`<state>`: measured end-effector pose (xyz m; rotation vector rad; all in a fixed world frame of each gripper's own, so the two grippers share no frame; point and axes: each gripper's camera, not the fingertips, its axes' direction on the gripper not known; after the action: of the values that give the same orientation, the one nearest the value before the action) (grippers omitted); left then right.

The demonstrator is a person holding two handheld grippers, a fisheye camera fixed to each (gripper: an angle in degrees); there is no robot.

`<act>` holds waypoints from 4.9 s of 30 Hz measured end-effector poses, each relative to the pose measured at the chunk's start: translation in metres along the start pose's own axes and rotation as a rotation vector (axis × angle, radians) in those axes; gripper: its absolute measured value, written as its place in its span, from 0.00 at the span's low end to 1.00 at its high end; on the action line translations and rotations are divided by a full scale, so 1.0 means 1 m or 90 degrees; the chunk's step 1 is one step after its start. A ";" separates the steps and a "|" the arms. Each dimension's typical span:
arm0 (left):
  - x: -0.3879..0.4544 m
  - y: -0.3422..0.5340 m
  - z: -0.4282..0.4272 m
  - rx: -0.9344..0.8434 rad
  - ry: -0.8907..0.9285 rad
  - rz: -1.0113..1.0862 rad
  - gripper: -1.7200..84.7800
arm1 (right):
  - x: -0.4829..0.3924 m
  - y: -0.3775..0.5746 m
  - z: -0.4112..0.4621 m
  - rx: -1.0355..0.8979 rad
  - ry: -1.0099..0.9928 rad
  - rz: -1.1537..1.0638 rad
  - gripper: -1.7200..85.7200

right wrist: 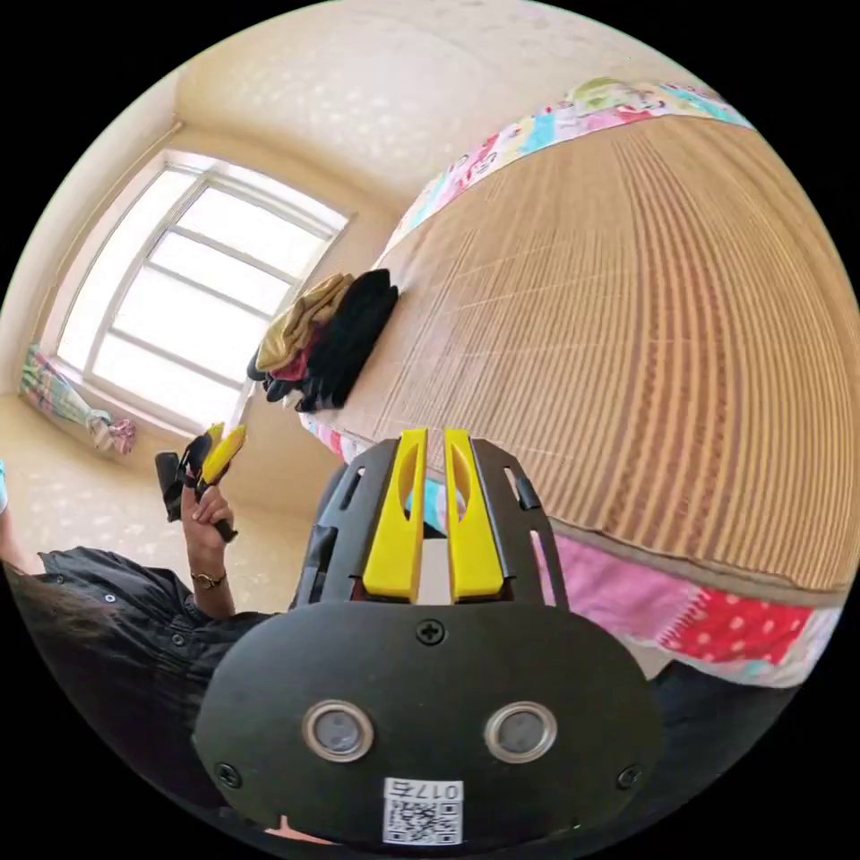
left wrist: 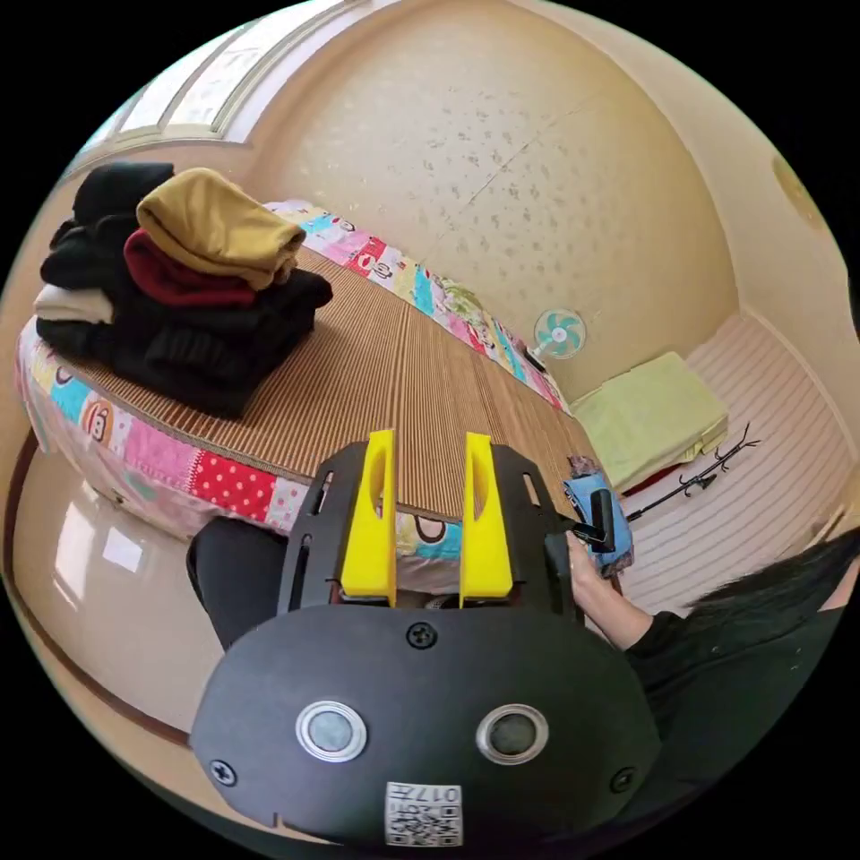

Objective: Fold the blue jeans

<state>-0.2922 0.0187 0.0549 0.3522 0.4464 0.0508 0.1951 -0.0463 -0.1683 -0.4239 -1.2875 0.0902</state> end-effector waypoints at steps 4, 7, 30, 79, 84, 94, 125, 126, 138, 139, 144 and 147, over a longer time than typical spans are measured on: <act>0.076 -0.024 0.084 -0.089 0.046 0.105 0.13 | 0.045 0.027 -0.103 0.133 0.228 0.115 0.10; 0.114 -0.029 0.128 -0.150 0.167 0.105 0.12 | 0.067 0.042 -0.181 0.267 0.377 0.203 0.11; 0.169 0.004 0.183 -0.218 0.098 0.080 0.10 | -0.063 -0.014 0.044 0.139 -0.044 -0.142 0.05; 0.380 0.166 0.027 0.123 0.370 0.433 0.06 | -0.160 0.277 -0.083 0.431 -0.024 -0.434 0.10; 0.400 0.177 -0.027 0.175 0.406 0.473 0.06 | -0.116 0.333 -0.039 0.449 -0.037 -0.341 0.24; 0.386 0.187 -0.172 0.252 0.332 0.518 0.06 | -0.237 0.250 -0.165 0.670 -0.111 -0.502 0.04; 0.443 0.177 -0.403 0.347 0.273 0.562 0.04 | -0.437 0.287 -0.253 0.653 -0.067 -0.748 0.06; 0.445 0.174 -0.408 0.352 0.270 0.565 0.04 | -0.459 0.289 -0.266 0.651 -0.050 -0.766 0.06; 0.493 0.050 -0.407 0.276 0.233 0.628 0.04 | -0.560 0.253 -0.308 0.666 0.219 -0.748 0.06; 0.493 0.028 -0.386 0.251 0.217 0.620 0.04 | -0.558 0.244 -0.304 0.660 0.233 -0.739 0.06; 0.476 -0.090 -0.256 0.130 0.151 0.528 0.05 | -0.520 0.100 -0.249 0.532 0.332 -0.621 0.06; 0.454 -0.199 -0.144 0.112 0.130 0.373 0.05 | -0.502 -0.039 -0.207 0.473 0.429 -0.517 0.07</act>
<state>0.0492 -0.0652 -0.3226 0.6462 0.5394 0.6260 0.2395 -0.2852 -0.6556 0.6744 -0.6046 -0.2428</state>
